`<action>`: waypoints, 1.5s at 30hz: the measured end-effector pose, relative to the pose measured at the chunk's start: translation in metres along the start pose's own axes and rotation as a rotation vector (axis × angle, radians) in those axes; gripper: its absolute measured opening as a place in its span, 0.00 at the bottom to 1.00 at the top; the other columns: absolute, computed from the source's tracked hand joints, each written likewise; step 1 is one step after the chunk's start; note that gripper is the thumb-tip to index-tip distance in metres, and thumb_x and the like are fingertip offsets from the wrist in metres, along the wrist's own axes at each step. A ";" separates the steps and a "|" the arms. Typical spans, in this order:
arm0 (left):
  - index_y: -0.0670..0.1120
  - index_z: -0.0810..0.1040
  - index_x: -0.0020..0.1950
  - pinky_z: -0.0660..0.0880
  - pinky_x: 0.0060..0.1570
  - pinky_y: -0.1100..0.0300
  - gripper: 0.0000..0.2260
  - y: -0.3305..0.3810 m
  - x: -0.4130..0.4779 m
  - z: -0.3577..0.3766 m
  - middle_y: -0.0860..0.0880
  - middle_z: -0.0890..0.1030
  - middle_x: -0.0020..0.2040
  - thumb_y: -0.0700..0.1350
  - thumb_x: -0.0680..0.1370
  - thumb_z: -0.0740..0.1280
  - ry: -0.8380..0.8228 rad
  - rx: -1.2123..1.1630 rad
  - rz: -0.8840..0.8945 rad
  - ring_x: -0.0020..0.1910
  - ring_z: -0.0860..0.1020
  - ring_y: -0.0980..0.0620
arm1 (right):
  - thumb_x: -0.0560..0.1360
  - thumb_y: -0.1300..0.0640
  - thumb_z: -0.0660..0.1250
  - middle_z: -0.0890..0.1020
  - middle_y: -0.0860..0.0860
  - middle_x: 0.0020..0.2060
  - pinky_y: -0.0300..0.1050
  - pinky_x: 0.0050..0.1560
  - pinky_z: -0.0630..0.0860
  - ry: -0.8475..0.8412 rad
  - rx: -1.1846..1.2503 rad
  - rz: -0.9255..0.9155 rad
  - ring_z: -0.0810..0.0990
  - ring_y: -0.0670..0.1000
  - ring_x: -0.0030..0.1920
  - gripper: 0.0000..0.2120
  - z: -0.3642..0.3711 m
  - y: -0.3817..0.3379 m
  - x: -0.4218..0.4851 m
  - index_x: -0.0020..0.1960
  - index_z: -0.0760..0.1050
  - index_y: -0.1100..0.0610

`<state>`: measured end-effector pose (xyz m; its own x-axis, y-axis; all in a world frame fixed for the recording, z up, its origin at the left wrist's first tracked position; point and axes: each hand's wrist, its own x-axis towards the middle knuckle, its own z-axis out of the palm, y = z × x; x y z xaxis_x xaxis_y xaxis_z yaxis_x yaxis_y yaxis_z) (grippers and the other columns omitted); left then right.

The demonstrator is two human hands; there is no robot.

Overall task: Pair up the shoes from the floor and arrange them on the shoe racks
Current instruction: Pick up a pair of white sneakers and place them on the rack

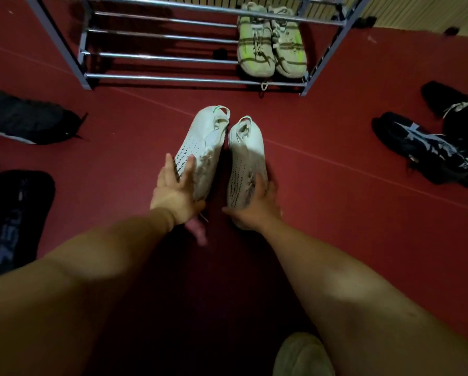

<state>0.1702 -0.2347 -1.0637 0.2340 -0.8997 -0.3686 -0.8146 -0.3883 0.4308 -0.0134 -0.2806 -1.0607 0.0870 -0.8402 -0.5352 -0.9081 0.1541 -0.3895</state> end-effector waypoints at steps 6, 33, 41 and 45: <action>0.59 0.34 0.75 0.52 0.72 0.46 0.51 -0.002 -0.002 0.000 0.37 0.39 0.76 0.63 0.68 0.70 -0.083 0.072 -0.064 0.75 0.43 0.36 | 0.67 0.43 0.73 0.37 0.59 0.75 0.55 0.74 0.48 0.075 -0.074 -0.033 0.44 0.62 0.75 0.55 0.014 0.000 -0.012 0.76 0.35 0.44; 0.64 0.28 0.70 0.48 0.73 0.42 0.51 0.074 0.027 -0.015 0.42 0.32 0.75 0.61 0.70 0.71 -0.223 0.254 -0.339 0.75 0.42 0.35 | 0.75 0.49 0.67 0.39 0.58 0.76 0.54 0.73 0.47 -0.009 -0.057 -0.186 0.41 0.61 0.76 0.44 -0.048 0.013 0.049 0.76 0.38 0.44; 0.66 0.33 0.72 0.53 0.71 0.40 0.47 0.064 0.042 0.016 0.48 0.26 0.73 0.69 0.68 0.65 -0.102 0.248 -0.264 0.74 0.44 0.35 | 0.71 0.41 0.69 0.36 0.61 0.75 0.56 0.73 0.50 0.002 -0.147 -0.149 0.44 0.63 0.75 0.49 -0.048 0.001 0.070 0.76 0.35 0.45; 0.68 0.42 0.74 0.57 0.67 0.45 0.39 0.053 0.051 0.009 0.46 0.35 0.76 0.64 0.71 0.65 0.068 0.154 -0.192 0.71 0.54 0.36 | 0.68 0.42 0.71 0.45 0.60 0.75 0.55 0.71 0.54 0.032 -0.133 -0.150 0.51 0.62 0.72 0.50 -0.051 0.005 0.074 0.76 0.40 0.43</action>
<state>0.1342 -0.2995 -1.0666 0.4234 -0.8257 -0.3728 -0.8217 -0.5233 0.2258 -0.0321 -0.3686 -1.0640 0.2144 -0.8648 -0.4541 -0.9320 -0.0420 -0.3599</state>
